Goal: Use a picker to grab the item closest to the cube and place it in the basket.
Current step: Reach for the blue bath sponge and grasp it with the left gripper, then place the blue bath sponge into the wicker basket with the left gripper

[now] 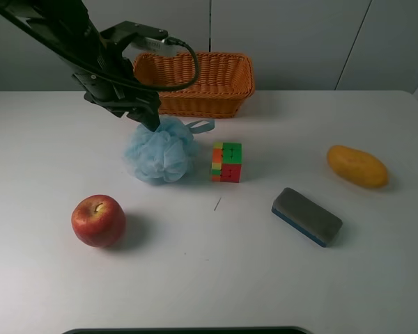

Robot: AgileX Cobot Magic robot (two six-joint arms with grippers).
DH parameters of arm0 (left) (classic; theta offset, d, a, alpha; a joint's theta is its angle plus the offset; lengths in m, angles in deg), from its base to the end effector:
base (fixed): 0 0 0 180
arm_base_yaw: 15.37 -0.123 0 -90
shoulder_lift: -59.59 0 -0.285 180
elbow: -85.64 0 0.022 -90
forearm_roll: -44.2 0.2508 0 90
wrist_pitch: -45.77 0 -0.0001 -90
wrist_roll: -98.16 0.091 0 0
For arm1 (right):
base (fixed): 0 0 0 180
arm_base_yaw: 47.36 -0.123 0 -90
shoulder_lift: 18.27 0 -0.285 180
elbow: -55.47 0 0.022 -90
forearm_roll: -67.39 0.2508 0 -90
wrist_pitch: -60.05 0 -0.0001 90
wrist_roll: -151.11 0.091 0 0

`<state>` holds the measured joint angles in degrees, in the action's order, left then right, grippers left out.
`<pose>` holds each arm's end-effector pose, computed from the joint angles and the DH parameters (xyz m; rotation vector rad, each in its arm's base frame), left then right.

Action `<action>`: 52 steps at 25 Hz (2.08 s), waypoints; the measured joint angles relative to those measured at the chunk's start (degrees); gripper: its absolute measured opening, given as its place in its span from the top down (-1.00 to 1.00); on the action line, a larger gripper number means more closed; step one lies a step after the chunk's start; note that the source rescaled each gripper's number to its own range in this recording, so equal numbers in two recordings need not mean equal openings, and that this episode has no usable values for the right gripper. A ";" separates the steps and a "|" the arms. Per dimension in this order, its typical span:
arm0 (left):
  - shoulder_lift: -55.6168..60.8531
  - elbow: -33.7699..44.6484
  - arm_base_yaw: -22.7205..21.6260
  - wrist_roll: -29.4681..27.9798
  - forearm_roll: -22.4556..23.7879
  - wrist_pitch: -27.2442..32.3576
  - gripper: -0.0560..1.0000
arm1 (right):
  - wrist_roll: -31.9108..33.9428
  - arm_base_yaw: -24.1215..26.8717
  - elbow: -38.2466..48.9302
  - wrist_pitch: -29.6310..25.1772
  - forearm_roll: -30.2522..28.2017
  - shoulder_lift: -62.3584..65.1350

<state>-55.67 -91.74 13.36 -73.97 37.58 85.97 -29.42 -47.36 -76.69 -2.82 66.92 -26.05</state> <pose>0.3367 -0.1923 0.1988 0.7731 2.6638 -0.2223 -0.0079 -0.0007 0.2779 -0.0089 2.0680 -0.0155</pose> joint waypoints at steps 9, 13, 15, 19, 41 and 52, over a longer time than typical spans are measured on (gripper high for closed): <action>-9.09 -0.23 2.85 1.17 -3.63 -9.71 -0.91 | 0.00 0.00 0.00 0.00 0.00 0.00; -12.73 -0.43 2.93 1.27 -4.50 -11.43 -0.91 | 0.00 0.00 0.00 0.00 0.00 0.00; -13.27 -0.57 2.93 1.26 -4.91 -11.70 -0.75 | 0.00 0.00 0.00 0.00 0.00 0.00; -12.62 -1.40 2.93 1.26 -4.47 -9.97 -0.02 | 0.00 0.00 0.00 0.00 0.00 0.00; -1.30 -31.82 2.87 -2.24 13.54 -6.14 0.87 | 0.00 0.00 0.00 0.00 0.00 0.00; -21.46 -34.02 -3.02 -3.00 14.17 -20.05 0.89 | 0.00 0.00 0.00 0.00 0.00 0.00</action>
<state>-77.13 -125.75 10.35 -76.98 51.75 65.92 -29.42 -47.36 -76.69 -2.82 66.92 -26.05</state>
